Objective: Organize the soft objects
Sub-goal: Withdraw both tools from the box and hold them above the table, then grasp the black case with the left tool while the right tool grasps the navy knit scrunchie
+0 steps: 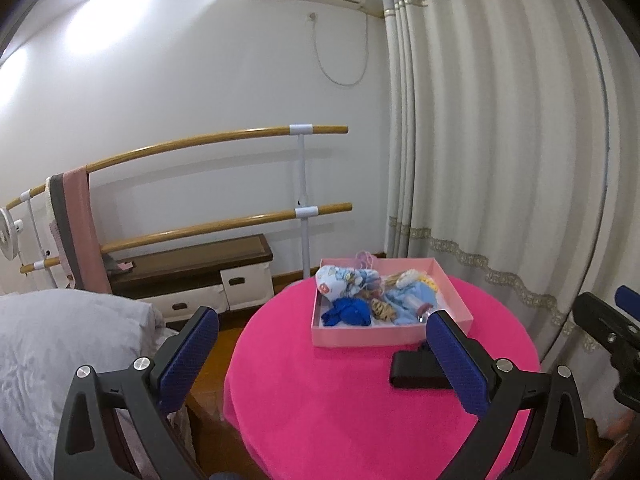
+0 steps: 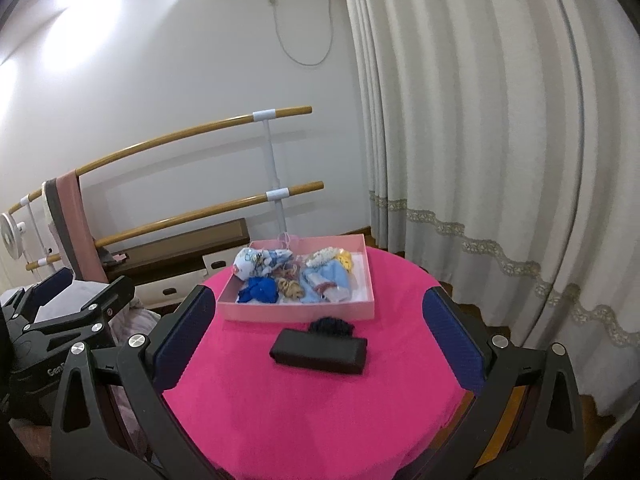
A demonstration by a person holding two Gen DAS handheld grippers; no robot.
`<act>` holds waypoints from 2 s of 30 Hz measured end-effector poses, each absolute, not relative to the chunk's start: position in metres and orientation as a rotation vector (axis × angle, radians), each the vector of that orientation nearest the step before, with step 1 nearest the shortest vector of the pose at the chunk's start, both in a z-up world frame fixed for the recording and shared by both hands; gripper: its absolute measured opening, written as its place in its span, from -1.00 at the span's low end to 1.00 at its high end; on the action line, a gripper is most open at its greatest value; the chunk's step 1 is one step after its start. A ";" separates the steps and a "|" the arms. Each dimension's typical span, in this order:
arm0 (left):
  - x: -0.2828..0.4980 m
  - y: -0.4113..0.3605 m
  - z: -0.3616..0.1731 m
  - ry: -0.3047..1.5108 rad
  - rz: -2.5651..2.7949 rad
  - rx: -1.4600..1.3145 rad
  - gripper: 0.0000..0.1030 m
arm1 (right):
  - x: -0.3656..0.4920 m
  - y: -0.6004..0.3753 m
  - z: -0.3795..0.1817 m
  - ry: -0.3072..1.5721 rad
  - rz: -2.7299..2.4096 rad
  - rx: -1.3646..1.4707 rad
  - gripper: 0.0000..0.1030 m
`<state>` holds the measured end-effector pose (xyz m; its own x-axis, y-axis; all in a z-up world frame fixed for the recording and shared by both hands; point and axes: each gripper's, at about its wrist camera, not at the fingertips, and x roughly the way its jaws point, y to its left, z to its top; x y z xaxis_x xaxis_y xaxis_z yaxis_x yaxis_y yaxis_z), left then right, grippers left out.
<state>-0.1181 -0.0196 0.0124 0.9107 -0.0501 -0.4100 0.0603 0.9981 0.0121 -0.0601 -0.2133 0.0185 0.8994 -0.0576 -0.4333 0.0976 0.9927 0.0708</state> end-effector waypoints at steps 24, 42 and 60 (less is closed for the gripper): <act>-0.115 -0.015 0.009 0.465 -0.058 0.009 1.00 | -0.061 -0.215 0.001 0.502 -0.079 0.078 1.00; -0.049 -0.020 -0.043 0.617 -0.053 0.027 1.00 | 0.008 -0.240 -0.080 0.735 -0.079 0.103 1.00; 0.079 -0.046 -0.116 0.767 -0.070 0.042 1.00 | 0.131 -0.264 -0.146 0.909 -0.036 0.119 0.83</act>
<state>0.0788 -0.0459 -0.1161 0.7179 -0.0480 -0.6944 0.0787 0.9968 0.0125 0.1305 -0.2642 -0.1465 0.6145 0.0193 -0.7887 0.0813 0.9928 0.0876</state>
